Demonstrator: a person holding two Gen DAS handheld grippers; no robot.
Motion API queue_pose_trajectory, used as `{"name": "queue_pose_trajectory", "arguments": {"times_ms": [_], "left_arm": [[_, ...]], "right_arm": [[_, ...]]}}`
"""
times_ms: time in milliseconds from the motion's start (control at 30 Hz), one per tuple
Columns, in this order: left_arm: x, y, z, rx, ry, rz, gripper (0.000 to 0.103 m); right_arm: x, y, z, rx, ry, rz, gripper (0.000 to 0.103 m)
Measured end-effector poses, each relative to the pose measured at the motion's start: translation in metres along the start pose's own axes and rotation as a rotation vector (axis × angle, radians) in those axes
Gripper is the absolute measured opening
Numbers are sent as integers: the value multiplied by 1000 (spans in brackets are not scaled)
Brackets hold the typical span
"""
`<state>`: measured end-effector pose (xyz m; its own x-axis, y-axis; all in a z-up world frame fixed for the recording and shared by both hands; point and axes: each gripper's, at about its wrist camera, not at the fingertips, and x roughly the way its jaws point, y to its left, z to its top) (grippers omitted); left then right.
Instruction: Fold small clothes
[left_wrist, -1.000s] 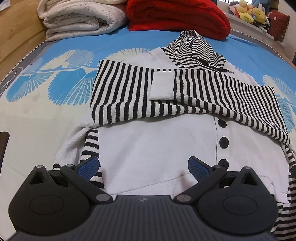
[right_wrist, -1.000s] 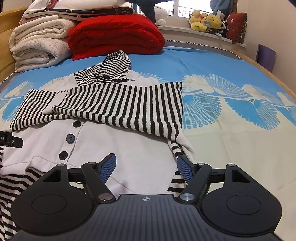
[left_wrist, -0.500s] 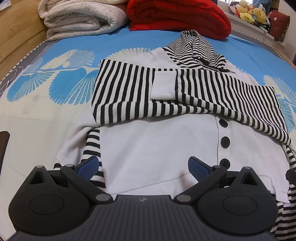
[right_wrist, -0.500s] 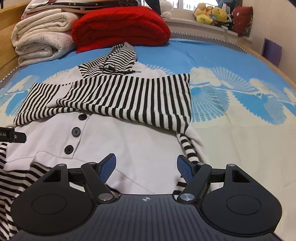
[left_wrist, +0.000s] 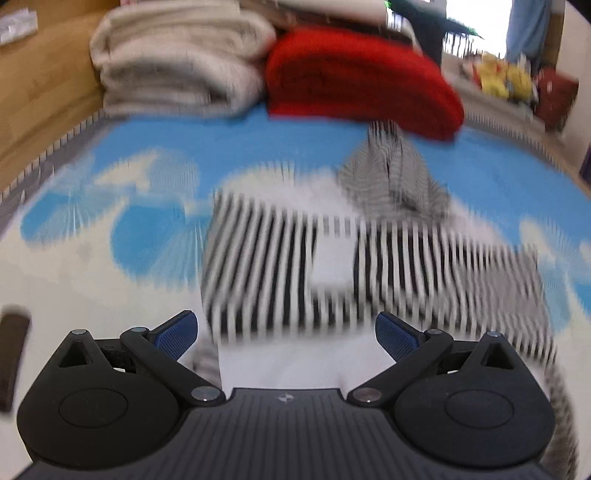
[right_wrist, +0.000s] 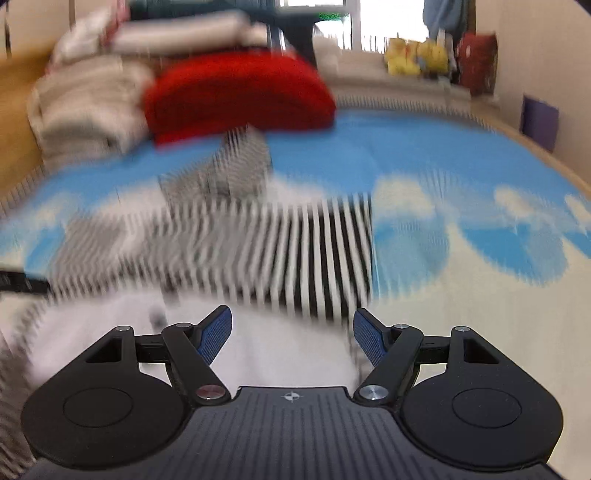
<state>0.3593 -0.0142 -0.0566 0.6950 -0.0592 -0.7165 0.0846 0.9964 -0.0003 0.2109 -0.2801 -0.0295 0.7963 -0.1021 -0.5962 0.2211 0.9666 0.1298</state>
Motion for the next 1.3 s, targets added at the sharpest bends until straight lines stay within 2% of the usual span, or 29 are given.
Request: {"name": "queue_pose_trajectory", "arguments": {"times_ms": [67,133,233,333,467,633,667,700,733,767,800,833,867,933,1000,1033,1067,1100,1133,1167,1200,1233,1267,1300], "left_arm": [[4,1,44,-23,-59,6,103],[23,-3,89,-53,-85,-24,103],[82,-16,144,-82,-41,-94,103],[155,-34,174,-111,19,-149,103],[250,-53,188,-178,102,-197,103],[335,-72,186,-185,195,-177,102],[345,-75,184,-186,210,-184,99],[349,-77,179,-181,198,-206,89],[350,-83,178,-150,172,-216,46],[347,-91,176,-89,165,-235,4],[341,-96,175,-48,156,-255,2],[329,-97,173,-29,123,-271,2],[311,-95,171,-7,86,-310,2],[260,-80,158,51,30,-406,2],[211,-66,130,175,-11,-413,3],[186,-56,106,248,-8,-402,4],[170,-46,84,300,22,-395,12],[159,-38,61,348,70,-387,42],[148,-27,39,381,123,-362,61],[139,-16,26,383,130,-340,87],[131,-6,20,370,97,-333,93],[124,2,22,353,48,-332,93],[121,7,30,319,14,-344,94],[124,11,45,250,-13,-370,99]], "right_arm": [[9,-8,46,31,-43,19,77],[31,-10,95,69,-84,27,80],[93,-9,160,146,-91,47,82],[176,-7,200,269,-29,66,82],[287,-2,208,382,78,33,83],[399,15,181,394,204,-23,86],[413,16,174,393,217,-44,86],[426,17,167,387,228,-56,86],[437,19,161,368,236,-46,84],[440,23,157,325,222,-32,72],[438,30,155,241,188,-14,52],[435,40,158,167,187,23,8],[421,42,158,141,148,54,1],[365,40,158,95,11,169,1],[297,33,145,-24,-83,259,1],[262,25,130,-80,-93,304,1],[235,16,113,-111,-64,347,1],[213,7,93,-138,4,385,2],[197,-1,69,-176,111,411,6],[188,-7,49,-211,202,394,26],[182,-12,37,-229,244,346,40],[176,-16,31,-238,242,301,63],[172,-18,35,-229,204,289,66],[173,-19,46,-194,162,293,66]]}}
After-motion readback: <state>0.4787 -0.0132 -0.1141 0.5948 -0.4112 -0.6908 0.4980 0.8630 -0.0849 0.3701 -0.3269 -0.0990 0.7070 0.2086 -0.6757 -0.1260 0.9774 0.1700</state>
